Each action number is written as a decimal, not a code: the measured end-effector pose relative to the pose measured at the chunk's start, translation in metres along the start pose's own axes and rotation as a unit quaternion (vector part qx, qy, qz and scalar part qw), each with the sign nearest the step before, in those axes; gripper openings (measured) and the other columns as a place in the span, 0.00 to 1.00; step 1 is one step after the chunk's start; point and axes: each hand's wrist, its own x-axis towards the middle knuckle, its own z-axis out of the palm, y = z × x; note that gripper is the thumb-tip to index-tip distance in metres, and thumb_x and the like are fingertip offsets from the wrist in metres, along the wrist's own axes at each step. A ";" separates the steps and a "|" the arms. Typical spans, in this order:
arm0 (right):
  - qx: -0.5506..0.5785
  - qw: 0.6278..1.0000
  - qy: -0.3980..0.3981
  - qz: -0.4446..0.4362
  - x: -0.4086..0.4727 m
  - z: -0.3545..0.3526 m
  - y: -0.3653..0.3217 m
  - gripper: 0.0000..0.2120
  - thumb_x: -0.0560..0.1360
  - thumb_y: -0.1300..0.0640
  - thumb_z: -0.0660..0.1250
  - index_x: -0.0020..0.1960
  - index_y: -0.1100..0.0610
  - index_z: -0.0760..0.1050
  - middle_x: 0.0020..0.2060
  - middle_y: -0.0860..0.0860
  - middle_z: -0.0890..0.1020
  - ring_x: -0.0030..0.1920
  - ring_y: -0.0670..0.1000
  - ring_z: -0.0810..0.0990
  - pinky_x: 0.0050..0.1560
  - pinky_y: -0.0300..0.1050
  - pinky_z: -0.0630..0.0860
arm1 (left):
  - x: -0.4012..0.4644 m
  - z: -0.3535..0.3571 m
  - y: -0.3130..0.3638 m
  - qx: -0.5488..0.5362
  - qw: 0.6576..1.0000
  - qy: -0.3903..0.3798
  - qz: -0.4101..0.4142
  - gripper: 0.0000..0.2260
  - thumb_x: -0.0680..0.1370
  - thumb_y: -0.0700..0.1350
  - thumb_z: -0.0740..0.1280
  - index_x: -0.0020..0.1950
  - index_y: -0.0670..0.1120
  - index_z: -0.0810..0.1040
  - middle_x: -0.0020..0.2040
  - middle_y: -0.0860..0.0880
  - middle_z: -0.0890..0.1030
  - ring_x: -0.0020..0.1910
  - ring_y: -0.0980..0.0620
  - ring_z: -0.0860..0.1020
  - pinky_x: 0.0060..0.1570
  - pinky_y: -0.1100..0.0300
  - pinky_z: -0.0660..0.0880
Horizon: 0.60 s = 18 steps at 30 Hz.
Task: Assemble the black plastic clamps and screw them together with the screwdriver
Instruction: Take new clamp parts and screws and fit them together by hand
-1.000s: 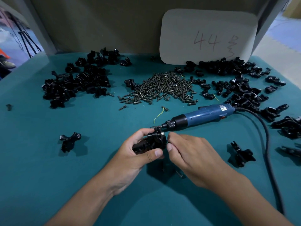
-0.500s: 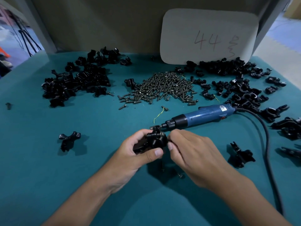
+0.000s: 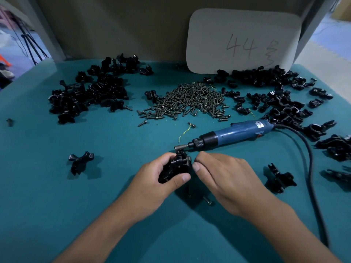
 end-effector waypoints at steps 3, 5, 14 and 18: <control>0.019 1.000 0.009 -0.017 0.000 0.003 0.002 0.12 0.84 0.41 0.44 0.45 0.42 0.58 0.37 0.42 0.68 0.38 0.47 0.66 0.33 0.50 0.70 | 0.000 0.000 -0.002 0.007 1.000 -0.004 0.004 0.16 0.74 0.62 0.70 0.59 0.58 0.78 0.48 0.53 0.83 0.47 0.52 0.81 0.51 0.53 0.77; 0.001 0.999 0.014 -0.037 0.000 0.006 0.003 0.11 0.85 0.43 0.45 0.46 0.44 0.59 0.40 0.42 0.68 0.40 0.47 0.67 0.33 0.47 0.69 | 0.001 -0.001 -0.002 0.014 1.000 -0.005 0.002 0.16 0.74 0.63 0.69 0.58 0.59 0.78 0.47 0.53 0.83 0.45 0.53 0.80 0.48 0.55 0.76; -0.038 0.998 0.031 -0.049 0.000 0.006 0.007 0.12 0.85 0.46 0.47 0.47 0.47 0.64 0.40 0.42 0.67 0.40 0.48 0.69 0.29 0.45 0.69 | -0.001 -0.001 -0.002 0.012 1.000 -0.014 -0.007 0.20 0.75 0.64 0.69 0.61 0.56 0.77 0.50 0.49 0.82 0.51 0.44 0.79 0.55 0.43 0.75; -0.015 0.999 0.019 -0.023 0.001 0.006 0.004 0.18 0.84 0.42 0.44 0.40 0.46 0.63 0.32 0.44 0.70 0.35 0.49 0.69 0.32 0.47 0.64 | -0.003 0.000 -0.001 0.007 1.000 -0.030 -0.008 0.20 0.75 0.64 0.69 0.61 0.55 0.76 0.49 0.50 0.82 0.50 0.46 0.79 0.54 0.44 0.76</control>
